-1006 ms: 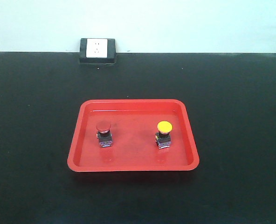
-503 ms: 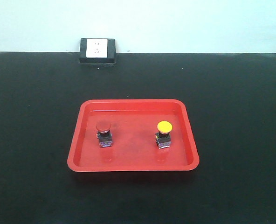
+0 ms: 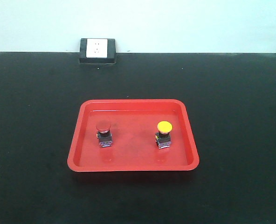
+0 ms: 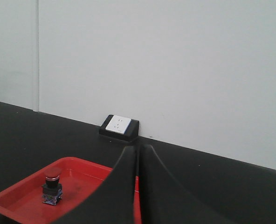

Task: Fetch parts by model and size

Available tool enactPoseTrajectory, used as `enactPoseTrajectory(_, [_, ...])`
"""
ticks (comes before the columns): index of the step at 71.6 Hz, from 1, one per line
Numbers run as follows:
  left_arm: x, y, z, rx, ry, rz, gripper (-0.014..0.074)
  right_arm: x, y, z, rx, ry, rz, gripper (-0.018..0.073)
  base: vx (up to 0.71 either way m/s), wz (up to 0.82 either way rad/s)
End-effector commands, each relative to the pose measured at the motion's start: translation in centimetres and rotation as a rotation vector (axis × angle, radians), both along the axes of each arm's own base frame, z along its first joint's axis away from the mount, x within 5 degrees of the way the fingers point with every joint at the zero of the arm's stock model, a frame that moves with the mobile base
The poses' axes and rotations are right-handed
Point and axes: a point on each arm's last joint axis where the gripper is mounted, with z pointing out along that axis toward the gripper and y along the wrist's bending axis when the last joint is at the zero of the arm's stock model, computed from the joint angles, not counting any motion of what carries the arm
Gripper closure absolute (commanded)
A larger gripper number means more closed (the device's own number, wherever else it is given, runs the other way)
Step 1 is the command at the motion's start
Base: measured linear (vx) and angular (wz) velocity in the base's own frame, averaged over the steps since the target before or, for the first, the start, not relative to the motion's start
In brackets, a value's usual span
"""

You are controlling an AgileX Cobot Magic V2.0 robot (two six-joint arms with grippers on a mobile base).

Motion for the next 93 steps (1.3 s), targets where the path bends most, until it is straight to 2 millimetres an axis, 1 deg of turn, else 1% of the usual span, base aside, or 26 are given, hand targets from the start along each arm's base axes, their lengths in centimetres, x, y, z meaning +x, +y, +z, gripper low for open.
enactPoseTrajectory(1, [-0.1, 0.0, 0.7, -0.009, -0.09, -0.007, 0.0603, -0.1, -0.1, 1.4, 0.033, -0.082, -0.008, 0.0569, 0.0, 0.0])
enactPoseTrajectory(20, [-0.1, 0.0, 0.7, -0.009, -0.09, -0.007, 0.0603, -0.1, -0.2, 1.5, 0.02, -0.097, -0.025, 0.0569, 0.0, 0.0])
enactPoseTrajectory(33, [-0.1, 0.0, 0.7, -0.009, -0.09, -0.007, 0.0603, 0.1, -0.7, 1.3, -0.013, -0.083, -0.178, 0.0569, 0.0, 0.0])
enactPoseTrajectory(39, [-0.1, 0.0, 0.7, -0.009, -0.09, -0.007, 0.0603, 0.4, -0.9, 0.7, -0.019, -0.08, -0.259, 0.0569, 0.0, 0.0])
enactPoseTrajectory(48, [-0.1, 0.0, 0.7, -0.009, -0.09, -0.007, 0.0603, 1.1, -1.3, -0.9, -0.03, -0.043, -0.378, 0.0569, 0.0, 0.0])
enactPoseTrajectory(52, [-0.1, 0.0, 0.7, -0.009, -0.09, -0.007, 0.0603, 1.5, -1.5, -2.0, -0.029, -0.024, -0.422, 0.0569, 0.0, 0.0])
enactPoseTrajectory(58, [-0.1, 0.0, 0.7, -0.009, -0.09, -0.007, 0.0603, 1.9, -1.7, -3.6, -0.026, -0.002, -0.455, 0.0569, 0.0, 0.0])
enactPoseTrajectory(61, [-0.1, 0.0, 0.7, -0.009, -0.09, -0.007, 0.0603, 2.2, -1.8, -4.7, -0.043, 0.015, -0.465, 0.0569, 0.0, 0.0])
enactPoseTrajectory(69, [-0.1, 0.0, 0.7, -0.009, -0.09, -0.007, 0.0603, 2.3, -1.9, -6.4, -0.061, 0.047, -0.477, 0.0569, 0.0, 0.0])
enactPoseTrajectory(78, [-0.1, 0.0, 0.7, -0.009, -0.09, -0.007, 0.0603, 2.4, -1.9, -7.6, -0.048, 0.062, -0.477, 0.0569, 0.0, 0.0])
enactPoseTrajectory(93, [-0.1, 0.0, 0.7, -0.009, -0.09, -0.007, 0.0603, 2.5, -1.8, -9.0, 0.019, 0.029, -0.466, 0.0569, 0.0, 0.0])
